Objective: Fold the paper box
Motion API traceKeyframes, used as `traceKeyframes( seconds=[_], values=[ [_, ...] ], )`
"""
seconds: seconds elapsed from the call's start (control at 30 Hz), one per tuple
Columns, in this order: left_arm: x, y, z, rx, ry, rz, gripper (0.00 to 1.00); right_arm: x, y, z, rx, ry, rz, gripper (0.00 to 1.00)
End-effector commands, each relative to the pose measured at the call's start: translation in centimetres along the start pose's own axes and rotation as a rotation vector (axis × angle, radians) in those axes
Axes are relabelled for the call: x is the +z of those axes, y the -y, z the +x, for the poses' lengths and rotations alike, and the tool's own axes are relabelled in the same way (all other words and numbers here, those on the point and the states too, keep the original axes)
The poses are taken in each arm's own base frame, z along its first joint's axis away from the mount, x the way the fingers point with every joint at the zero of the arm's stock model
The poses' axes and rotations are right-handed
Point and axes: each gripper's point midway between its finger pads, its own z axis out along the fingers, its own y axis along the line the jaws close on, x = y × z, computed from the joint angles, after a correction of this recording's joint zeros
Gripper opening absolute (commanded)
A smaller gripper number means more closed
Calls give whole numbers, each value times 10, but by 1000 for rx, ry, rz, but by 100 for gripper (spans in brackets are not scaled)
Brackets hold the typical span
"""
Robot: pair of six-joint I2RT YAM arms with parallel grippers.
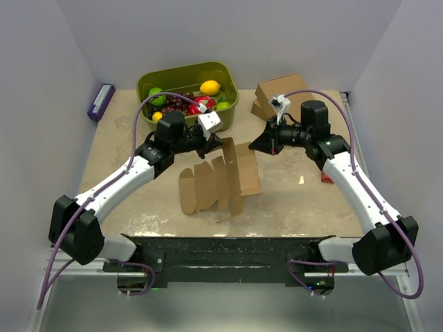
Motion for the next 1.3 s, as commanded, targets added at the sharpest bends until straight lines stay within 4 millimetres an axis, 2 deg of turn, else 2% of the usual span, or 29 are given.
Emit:
traceKeyframes(
  seconds=[0.0, 0.03, 0.1, 0.17, 0.2, 0.23, 0.27, 0.37, 0.43, 0.53, 0.6, 0.67, 0.7, 0.73, 0.8, 0.97, 1.0, 1.17, 1.27],
  values=[
    [-1, -24, -15, 15, 29, -139, 0, 0, 13, -7, 20, 20, 92, 18],
    [-3, -27, -2, -20, -14, -169, 0, -2, 18, -12, 26, 35, 133, 36],
    [-10, -48, 9, -54, -54, -306, 0, -5, 21, -19, 35, 55, 172, 58],
    [-16, -60, 21, -147, -83, -409, 0, -9, 30, -26, 52, 85, 237, 79],
    [-22, -70, 27, -174, -101, -491, 0, -13, 29, -32, 78, 112, 256, 82],
    [-25, -72, 35, -240, -124, -529, 0, -17, 31, -36, 88, 137, 279, 84],
    [-28, -75, 40, -265, -136, -560, 0, -22, 40, -43, 101, 178, 347, 86],
    [-35, -82, 57, -334, -137, -657, 0, -36, 39, -61, 107, 284, 400, 89],
    [-35, -80, 66, -374, -125, -673, 0, -35, 32, -63, 90, 307, 363, 90],
    [-32, -80, 70, -390, -128, -674, 0, -29, 38, -46, 120, 265, 370, 90],
    [-33, -81, 70, -391, -136, -678, 0, -26, 53, -29, 147, 241, 426, 91],
    [-30, -80, 72, -396, -141, -666, 0, -25, 55, -25, 142, 262, 435, 91],
    [-29, -78, 72, -400, -139, -657, 0, -23, 62, -13, 158, 256, 454, 91],
    [-28, -76, 73, -405, -137, -650, 0, -22, 63, -14, 149, 276, 456, 91],
    [-26, -73, 74, -410, -133, -630, 0, -19, 71, -3, 154, 264, 473, 91],
    [-21, -58, 78, -399, -128, -538, 0, 3, 82, 4, 128, 224, 422, 87],
    [-19, -57, 73, -383, -93, -522, 0, 5, 86, 3, 119, 221, 431, 86],
    [-19, -46, 82, -375, -100, -478, 0, 10, 113, 2, 111, 197, 525, 78],
    [-21, -45, 83, -361, -103, -471, 0, 15, 122, 11, 124, 164, 548, 77]
  ],
)
